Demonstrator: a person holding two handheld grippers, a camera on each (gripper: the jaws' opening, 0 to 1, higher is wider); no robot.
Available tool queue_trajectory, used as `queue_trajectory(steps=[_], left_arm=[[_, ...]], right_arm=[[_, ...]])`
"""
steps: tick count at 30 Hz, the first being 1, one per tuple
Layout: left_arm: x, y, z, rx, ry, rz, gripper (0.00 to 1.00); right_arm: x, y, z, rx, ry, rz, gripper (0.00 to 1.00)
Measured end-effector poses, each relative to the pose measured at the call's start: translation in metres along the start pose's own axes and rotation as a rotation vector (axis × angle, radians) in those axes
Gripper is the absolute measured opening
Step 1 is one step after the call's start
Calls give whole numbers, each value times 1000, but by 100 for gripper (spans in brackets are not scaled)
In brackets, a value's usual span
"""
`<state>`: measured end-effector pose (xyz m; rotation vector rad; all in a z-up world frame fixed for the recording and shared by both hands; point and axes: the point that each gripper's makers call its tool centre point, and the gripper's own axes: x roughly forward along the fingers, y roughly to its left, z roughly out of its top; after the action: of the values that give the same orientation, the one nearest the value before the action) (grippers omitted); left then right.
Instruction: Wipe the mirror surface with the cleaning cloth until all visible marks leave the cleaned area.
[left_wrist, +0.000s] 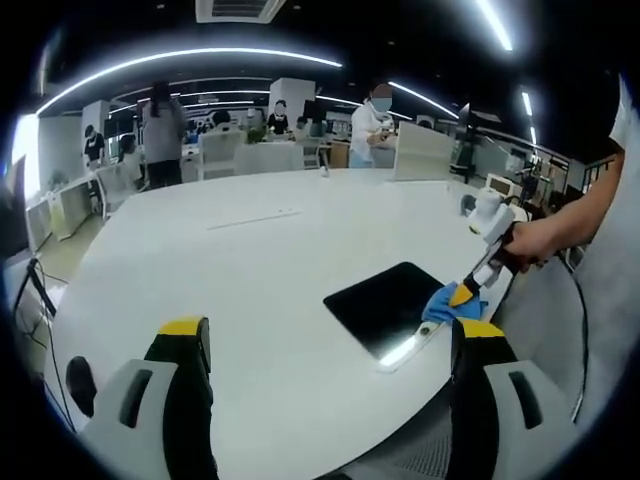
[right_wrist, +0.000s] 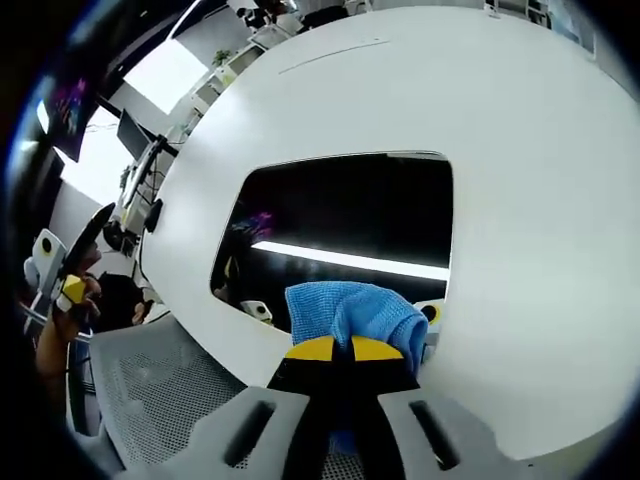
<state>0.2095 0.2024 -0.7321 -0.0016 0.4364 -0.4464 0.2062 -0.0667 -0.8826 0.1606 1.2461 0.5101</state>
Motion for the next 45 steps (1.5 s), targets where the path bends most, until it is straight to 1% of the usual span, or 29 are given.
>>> queue_trajectory(steps=[5,11,18,21,25,26,32,45], left_arm=[[3,-1,1,-1,-2,-4,99],[4,-2,3,-1,-3,-7,99],[6,0,4,-1,-4,-11,99],[7,3,2,-1,-3,-11,99],[7,1,3,0,-2,-14,99],[8,3,2,1,-1,-17,99],[8,6,-1,0,8,-19,99],[4,9,-6,-10,14,-12,99]], right_arm=[[-3,-4,-1,6,-1,-1,0],[-7,-12,-3,34,-11,-6,0],[-12,-20,-5,36,-11,-24,0],[-12,-22,-6,37,-9,-28,0],[-12,-21,-6,35,-4,-33,0],[-12,-21,-5,35,-4,-33,0],[-10,-23,2,41,-4,-35,0],[-4,-26,26,25,-8,-54,0]])
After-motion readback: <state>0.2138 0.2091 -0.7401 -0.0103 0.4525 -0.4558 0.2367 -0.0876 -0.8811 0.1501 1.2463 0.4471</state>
